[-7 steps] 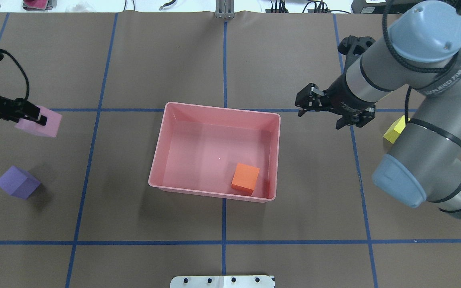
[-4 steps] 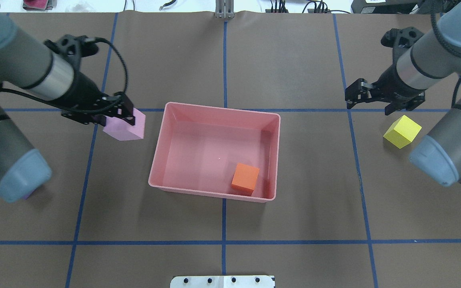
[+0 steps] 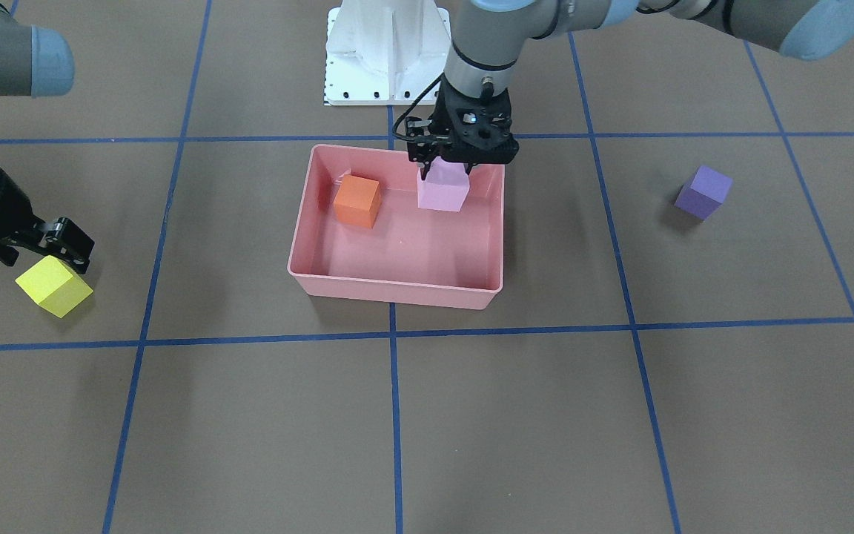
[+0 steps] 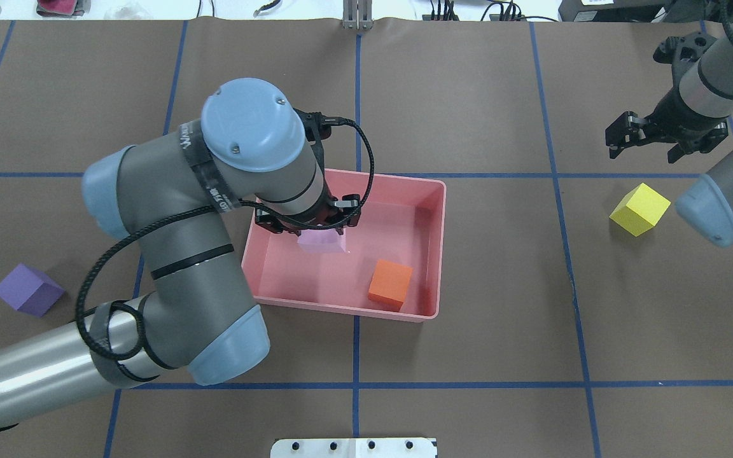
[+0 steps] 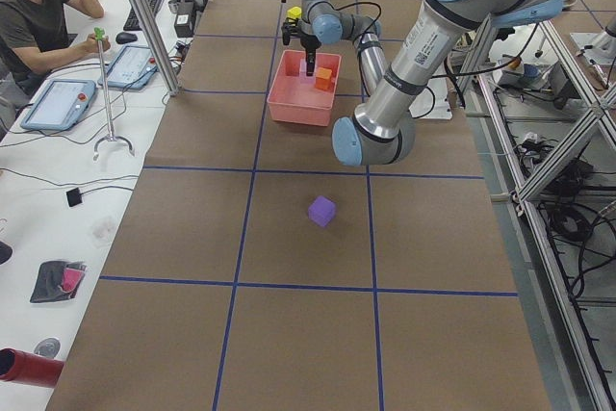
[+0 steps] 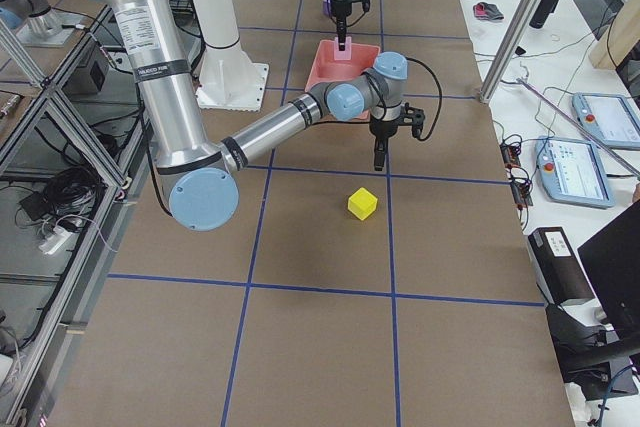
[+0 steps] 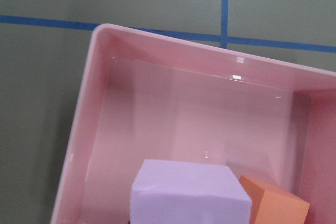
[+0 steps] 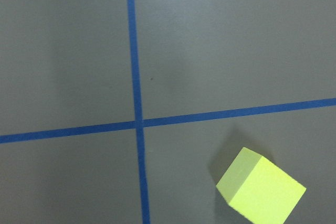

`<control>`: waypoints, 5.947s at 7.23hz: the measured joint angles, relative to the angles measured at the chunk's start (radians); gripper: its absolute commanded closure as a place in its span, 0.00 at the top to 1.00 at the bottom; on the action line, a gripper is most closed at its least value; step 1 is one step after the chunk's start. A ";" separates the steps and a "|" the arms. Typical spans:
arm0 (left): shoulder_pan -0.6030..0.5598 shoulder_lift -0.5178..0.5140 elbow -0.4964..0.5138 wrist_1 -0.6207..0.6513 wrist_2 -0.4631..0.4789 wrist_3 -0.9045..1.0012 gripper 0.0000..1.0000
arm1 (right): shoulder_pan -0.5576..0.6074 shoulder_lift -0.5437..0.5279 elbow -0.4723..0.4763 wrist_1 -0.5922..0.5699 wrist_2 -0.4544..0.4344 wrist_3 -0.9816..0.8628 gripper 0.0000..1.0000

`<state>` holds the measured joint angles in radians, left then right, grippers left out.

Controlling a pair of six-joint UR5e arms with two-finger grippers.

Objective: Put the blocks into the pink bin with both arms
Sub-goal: 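Carry the pink cube into the bin while the right gripper reaches yellow cube, then release the pink cube with the left gripper while the right lifts yellow cube, then carry the yellow cube into the bin while the left gripper lowers to purple cube, then release the yellow cube with the right gripper while the left lifts purple cube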

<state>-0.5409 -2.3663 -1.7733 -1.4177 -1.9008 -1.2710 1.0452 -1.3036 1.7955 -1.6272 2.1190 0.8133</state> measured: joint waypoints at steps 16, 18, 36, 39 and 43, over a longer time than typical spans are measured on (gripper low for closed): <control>0.009 -0.020 0.013 0.011 0.050 -0.018 0.93 | -0.102 -0.163 -0.134 0.283 0.003 0.451 0.00; -0.029 0.141 -0.170 0.018 0.043 0.094 0.93 | -0.102 -0.152 -0.128 0.283 0.008 0.454 0.00; -0.387 0.958 -0.071 -0.711 -0.281 0.774 0.96 | -0.534 0.416 0.008 -0.115 -0.213 0.830 0.58; -0.298 0.961 -0.070 -0.713 -0.225 0.714 0.96 | -0.540 0.416 0.008 -0.114 -0.213 0.827 1.00; -0.278 0.966 -0.062 -0.712 -0.189 0.712 0.95 | -0.501 0.405 0.049 -0.118 -0.192 0.806 1.00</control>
<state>-0.8190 -1.3998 -1.8352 -2.1293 -2.0897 -0.5595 0.5444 -0.8987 1.8445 -1.7455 1.9272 1.6197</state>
